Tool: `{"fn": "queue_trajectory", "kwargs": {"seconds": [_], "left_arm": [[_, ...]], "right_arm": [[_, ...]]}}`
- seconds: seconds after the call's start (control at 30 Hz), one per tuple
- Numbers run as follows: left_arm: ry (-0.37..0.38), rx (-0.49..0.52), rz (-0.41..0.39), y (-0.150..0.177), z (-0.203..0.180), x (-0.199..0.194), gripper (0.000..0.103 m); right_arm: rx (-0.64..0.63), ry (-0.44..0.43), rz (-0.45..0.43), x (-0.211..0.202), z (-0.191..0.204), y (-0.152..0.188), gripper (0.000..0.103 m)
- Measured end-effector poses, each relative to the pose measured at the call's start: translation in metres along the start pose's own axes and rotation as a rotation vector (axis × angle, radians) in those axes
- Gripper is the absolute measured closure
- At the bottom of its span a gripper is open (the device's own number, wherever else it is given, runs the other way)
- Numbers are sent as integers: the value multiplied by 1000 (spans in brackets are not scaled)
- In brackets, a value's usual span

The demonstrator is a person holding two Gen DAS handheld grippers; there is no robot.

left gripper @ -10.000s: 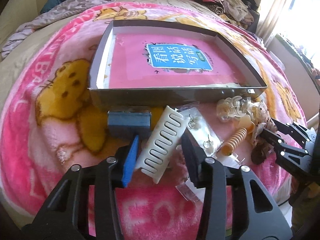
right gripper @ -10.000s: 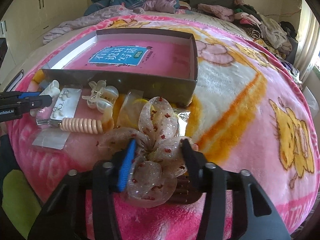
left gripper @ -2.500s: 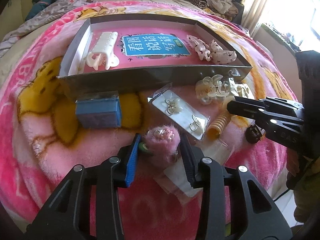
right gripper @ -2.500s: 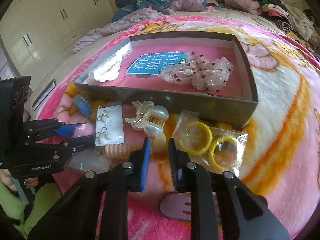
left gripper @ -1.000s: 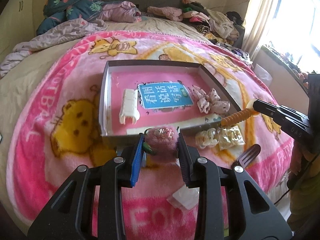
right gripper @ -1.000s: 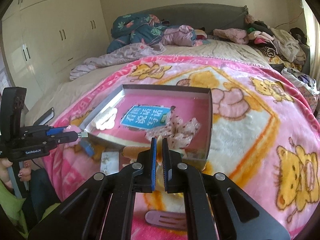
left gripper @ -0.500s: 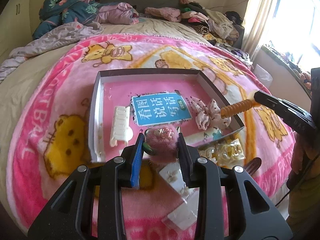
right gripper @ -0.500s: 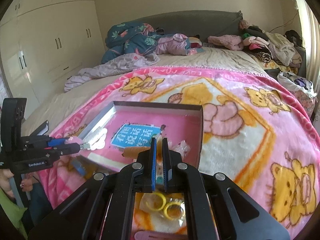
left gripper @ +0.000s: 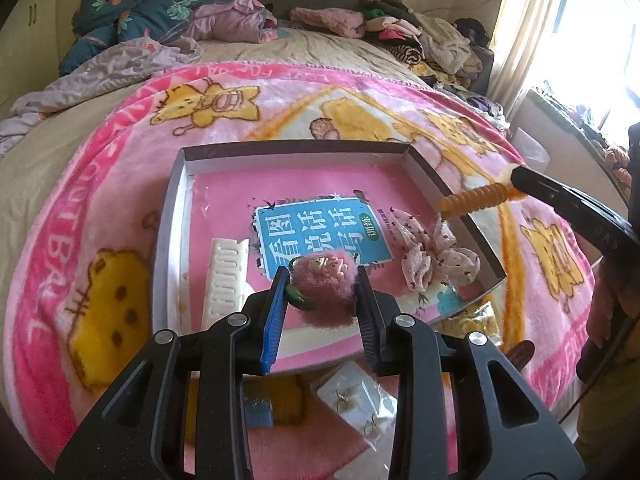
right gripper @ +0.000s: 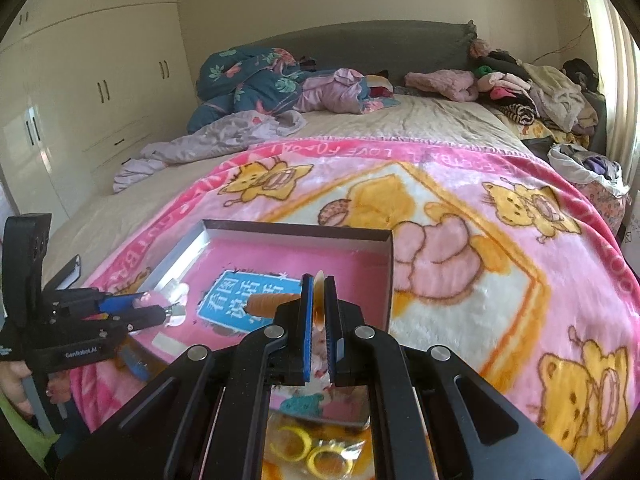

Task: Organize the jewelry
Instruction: 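Carry the pom-pom into the grey box, open left tool while right tool drops the coil tie inside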

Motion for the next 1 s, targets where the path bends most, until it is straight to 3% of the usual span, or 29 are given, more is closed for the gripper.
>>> {"fn": "queue_trajectory", "kwargs": {"seconds": [0.73,0.87,1.0], "left_arm": [[16,7,73,2,3,52,78],[18,16,63,3,1,47,65],[21,14,49,5,0,38,59]], "right_arm": [[41,39,116,83,-29,3,97],[50,36,141,94,-32,8,97],[63,27,174,102,-33,18,97]]}}
Point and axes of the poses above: each gripper's, at about its wrist camera, not at the fingertips, and x roughly the way its jaws point, z to its left, y to its underside, the point moved 7 cm from there along x, roughly the way its jaws point, and after that the axes turned 8 degrees about -y, right-handed, at the moved point
